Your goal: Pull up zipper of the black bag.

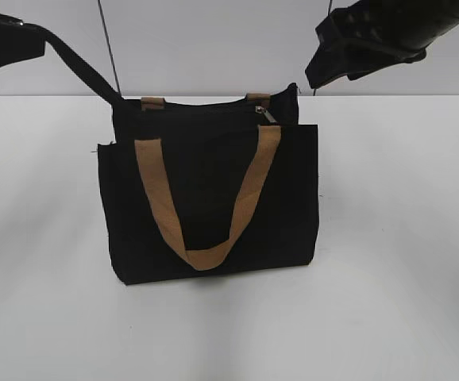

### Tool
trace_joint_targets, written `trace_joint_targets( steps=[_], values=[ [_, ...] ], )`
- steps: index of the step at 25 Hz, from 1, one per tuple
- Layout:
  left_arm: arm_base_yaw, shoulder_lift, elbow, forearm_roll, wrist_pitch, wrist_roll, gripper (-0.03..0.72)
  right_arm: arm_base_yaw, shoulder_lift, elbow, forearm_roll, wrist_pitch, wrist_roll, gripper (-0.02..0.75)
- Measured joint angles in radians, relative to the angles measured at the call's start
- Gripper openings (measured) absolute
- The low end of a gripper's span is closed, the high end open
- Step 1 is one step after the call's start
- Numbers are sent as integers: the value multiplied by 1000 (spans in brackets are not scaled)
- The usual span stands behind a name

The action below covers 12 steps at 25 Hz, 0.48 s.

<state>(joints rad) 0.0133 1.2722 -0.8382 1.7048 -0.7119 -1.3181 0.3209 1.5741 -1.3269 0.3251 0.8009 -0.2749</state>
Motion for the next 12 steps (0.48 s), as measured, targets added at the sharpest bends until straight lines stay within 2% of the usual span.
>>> trace_joint_targets(
  steps=[4, 10, 12],
  values=[
    [0, 0, 0, 17, 187, -134, 454, 0, -21, 0, 0, 0, -52, 468],
    [0, 0, 0, 28, 326, -233, 503, 0, -46, 0, -3, 1, -71, 475],
    [0, 0, 0, 32, 435, -256, 526, 0, -53, 0, -3, 3, -75, 475]
  ],
)
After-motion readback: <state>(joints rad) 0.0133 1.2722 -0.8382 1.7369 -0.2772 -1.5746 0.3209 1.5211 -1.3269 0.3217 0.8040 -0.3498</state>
